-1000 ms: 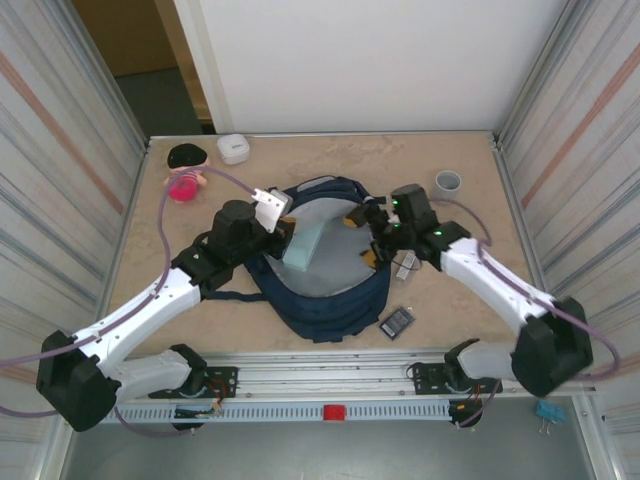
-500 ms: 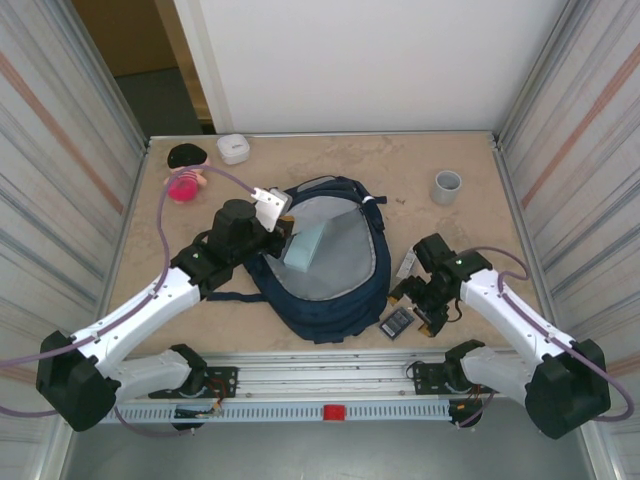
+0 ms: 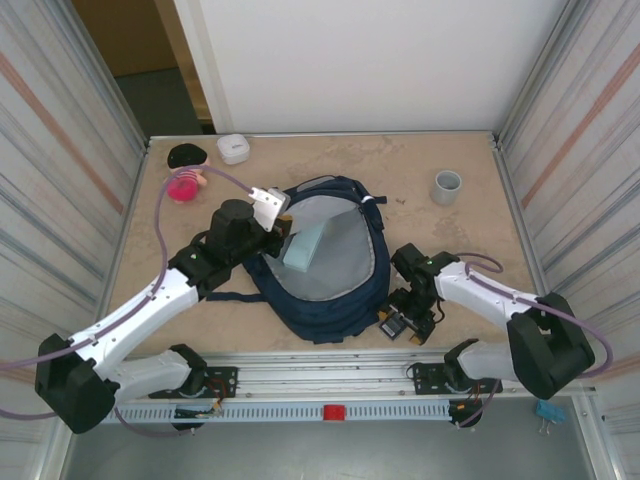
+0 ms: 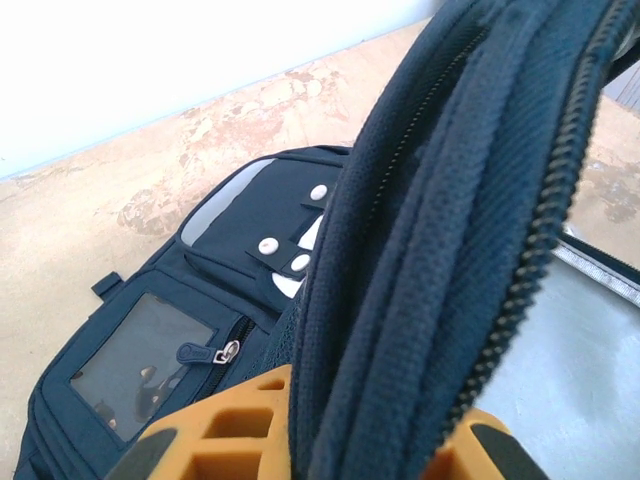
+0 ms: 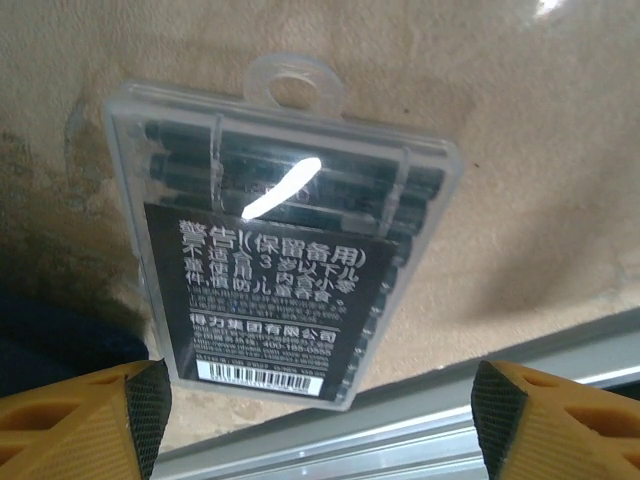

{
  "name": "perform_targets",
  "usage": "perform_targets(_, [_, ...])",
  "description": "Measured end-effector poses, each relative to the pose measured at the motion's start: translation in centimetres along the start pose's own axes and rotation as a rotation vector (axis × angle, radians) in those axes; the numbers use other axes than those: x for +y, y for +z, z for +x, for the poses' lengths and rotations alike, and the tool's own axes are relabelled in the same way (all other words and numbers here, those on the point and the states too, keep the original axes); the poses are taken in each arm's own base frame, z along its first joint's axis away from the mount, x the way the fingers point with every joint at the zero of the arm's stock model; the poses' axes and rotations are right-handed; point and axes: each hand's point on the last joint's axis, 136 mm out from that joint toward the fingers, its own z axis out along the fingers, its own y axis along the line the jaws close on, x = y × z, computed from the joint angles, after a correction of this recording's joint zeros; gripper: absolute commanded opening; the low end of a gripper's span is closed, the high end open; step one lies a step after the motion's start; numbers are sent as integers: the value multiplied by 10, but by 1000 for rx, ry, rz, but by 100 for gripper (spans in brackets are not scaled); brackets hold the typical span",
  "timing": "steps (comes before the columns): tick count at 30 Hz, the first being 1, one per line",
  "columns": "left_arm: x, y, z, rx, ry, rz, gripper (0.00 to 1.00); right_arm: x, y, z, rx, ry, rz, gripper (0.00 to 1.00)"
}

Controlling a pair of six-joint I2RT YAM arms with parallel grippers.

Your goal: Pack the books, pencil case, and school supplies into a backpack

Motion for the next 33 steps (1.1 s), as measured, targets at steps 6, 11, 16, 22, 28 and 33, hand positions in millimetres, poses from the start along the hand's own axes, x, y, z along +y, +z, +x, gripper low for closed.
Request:
perform_targets(6, [3, -1, 1, 3, -3, -6, 0, 10, 9, -6, 0, -4, 0, 68])
perform_targets(11, [5, -4, 1, 0, -3, -15, 0, 8, 13, -11, 6, 16, 17, 59])
perform_targets(16, [6, -5, 1, -2, -5, -18, 0, 7, 12, -12, 20, 13, 10, 50])
perform_targets(22, [6, -5, 1, -1, -5, -17, 0, 6, -9, -19, -50, -34, 2, 49])
perform_targets(28, [5, -5, 2, -1, -5, -14, 0, 48, -100, -20, -197, -165, -168, 49])
perform_targets(33, [4, -5, 2, -1, -5, -5, 0, 85, -156, 0, -245, -282, -321, 49])
